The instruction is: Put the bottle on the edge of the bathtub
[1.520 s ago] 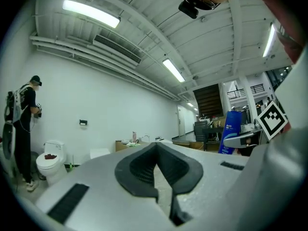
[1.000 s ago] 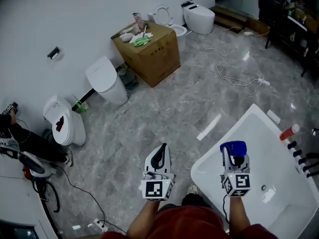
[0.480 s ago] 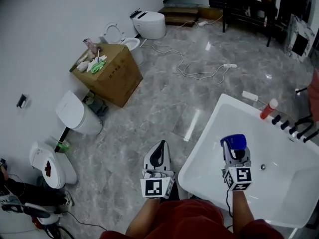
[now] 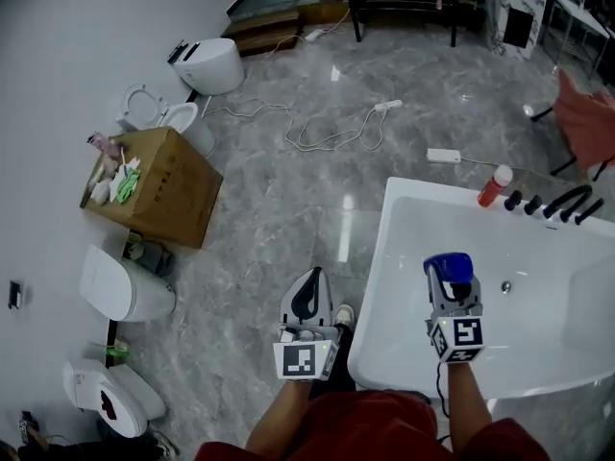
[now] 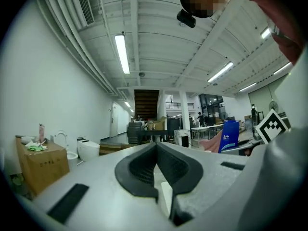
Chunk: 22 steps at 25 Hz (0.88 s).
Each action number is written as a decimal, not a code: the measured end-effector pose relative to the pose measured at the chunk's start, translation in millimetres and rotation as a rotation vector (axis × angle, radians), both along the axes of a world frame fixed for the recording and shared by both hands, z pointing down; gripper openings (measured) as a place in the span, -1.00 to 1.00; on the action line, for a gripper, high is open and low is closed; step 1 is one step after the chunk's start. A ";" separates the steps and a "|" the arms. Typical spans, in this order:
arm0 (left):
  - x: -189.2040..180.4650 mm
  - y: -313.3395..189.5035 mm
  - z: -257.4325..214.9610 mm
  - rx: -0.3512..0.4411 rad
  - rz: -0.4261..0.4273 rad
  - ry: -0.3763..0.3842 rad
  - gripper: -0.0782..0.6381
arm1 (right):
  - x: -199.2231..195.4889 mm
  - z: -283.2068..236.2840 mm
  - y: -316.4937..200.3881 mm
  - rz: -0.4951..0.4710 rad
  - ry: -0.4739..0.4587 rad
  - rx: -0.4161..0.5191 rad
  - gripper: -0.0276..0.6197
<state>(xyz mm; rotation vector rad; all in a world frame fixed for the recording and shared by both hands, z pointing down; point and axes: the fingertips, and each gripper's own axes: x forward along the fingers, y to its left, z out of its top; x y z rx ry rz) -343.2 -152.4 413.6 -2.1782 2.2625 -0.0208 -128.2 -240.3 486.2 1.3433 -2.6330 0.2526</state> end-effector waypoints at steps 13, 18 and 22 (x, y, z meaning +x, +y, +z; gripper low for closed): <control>3.3 -172.7 138.2 -0.131 0.208 0.029 -0.77 | -12.7 137.8 -117.3 0.147 0.092 -0.141 -0.45; -2.9 -207.7 193.6 -0.193 0.227 0.057 -0.77 | -21.2 198.0 -150.7 0.177 0.108 -0.205 -0.45; -5.0 -223.6 234.6 -0.240 0.241 0.075 -0.77 | -29.4 242.1 -175.2 0.186 0.112 -0.242 -0.45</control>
